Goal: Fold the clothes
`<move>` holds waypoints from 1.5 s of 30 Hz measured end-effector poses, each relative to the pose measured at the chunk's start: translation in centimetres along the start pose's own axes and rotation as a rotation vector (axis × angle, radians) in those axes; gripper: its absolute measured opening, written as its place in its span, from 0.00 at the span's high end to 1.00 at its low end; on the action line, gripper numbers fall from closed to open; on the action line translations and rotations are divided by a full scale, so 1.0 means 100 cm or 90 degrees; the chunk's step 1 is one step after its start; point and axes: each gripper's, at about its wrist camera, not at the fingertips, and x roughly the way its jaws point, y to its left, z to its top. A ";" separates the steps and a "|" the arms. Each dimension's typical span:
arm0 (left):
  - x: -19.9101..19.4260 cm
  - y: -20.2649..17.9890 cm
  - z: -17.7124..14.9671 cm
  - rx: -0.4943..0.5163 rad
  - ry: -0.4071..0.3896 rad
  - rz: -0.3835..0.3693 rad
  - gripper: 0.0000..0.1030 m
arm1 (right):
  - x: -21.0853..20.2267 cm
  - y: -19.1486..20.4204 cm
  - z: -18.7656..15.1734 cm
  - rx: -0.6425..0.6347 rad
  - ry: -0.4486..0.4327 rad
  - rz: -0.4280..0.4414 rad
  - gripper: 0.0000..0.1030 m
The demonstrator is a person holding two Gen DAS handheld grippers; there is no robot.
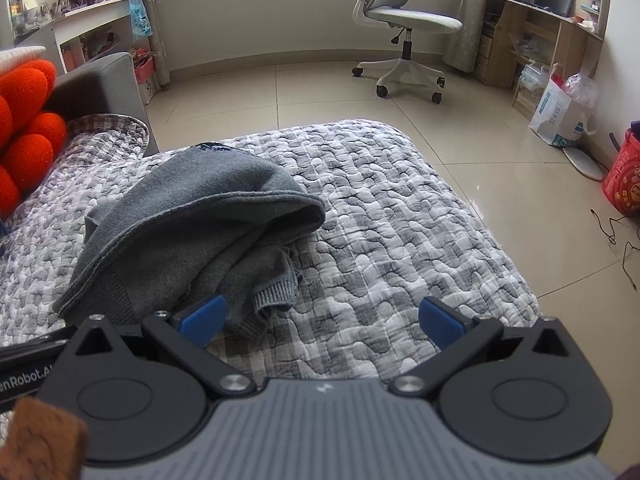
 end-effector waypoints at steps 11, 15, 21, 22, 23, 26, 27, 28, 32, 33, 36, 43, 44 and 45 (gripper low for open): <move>0.000 0.004 0.002 -0.010 0.000 0.006 0.00 | 0.000 0.003 0.001 -0.009 0.001 -0.004 0.00; 0.000 0.004 0.001 -0.009 0.001 0.006 0.00 | 0.000 0.002 0.001 -0.007 0.003 -0.003 0.00; 0.001 0.004 0.001 -0.009 0.001 0.007 0.00 | 0.000 0.001 0.002 -0.006 0.005 -0.001 0.00; 0.001 0.004 0.001 -0.009 0.002 0.006 0.00 | 0.000 0.001 0.002 -0.006 0.005 -0.001 0.00; 0.001 0.004 0.002 -0.009 0.002 0.006 0.00 | 0.000 0.001 0.002 -0.006 0.005 -0.001 0.00; 0.001 0.004 0.001 -0.008 0.001 0.007 0.00 | 0.000 0.001 0.001 -0.007 0.005 -0.001 0.00; 0.001 0.004 0.001 -0.008 0.002 0.007 0.00 | 0.000 0.001 0.001 -0.006 0.005 -0.001 0.00; 0.001 0.004 0.001 -0.008 0.002 0.007 0.00 | 0.000 0.001 0.002 -0.006 0.006 -0.001 0.00; 0.001 0.004 0.001 -0.007 0.003 0.007 0.00 | 0.000 0.001 0.001 -0.005 0.007 0.001 0.00; 0.001 0.004 0.001 -0.007 0.003 0.007 0.00 | 0.000 0.001 0.001 -0.005 0.008 0.001 0.00; 0.001 0.004 0.001 -0.007 0.004 0.007 0.00 | 0.000 0.001 0.001 -0.006 0.008 0.002 0.00; 0.002 0.004 0.001 -0.006 0.006 0.007 0.00 | 0.000 0.001 0.001 -0.006 0.009 0.001 0.00; 0.002 0.004 0.001 -0.006 0.007 0.007 0.00 | 0.000 0.001 0.001 -0.006 0.009 0.001 0.00; 0.002 0.004 0.001 -0.006 0.007 0.007 0.00 | 0.000 0.001 0.001 -0.006 0.009 0.002 0.00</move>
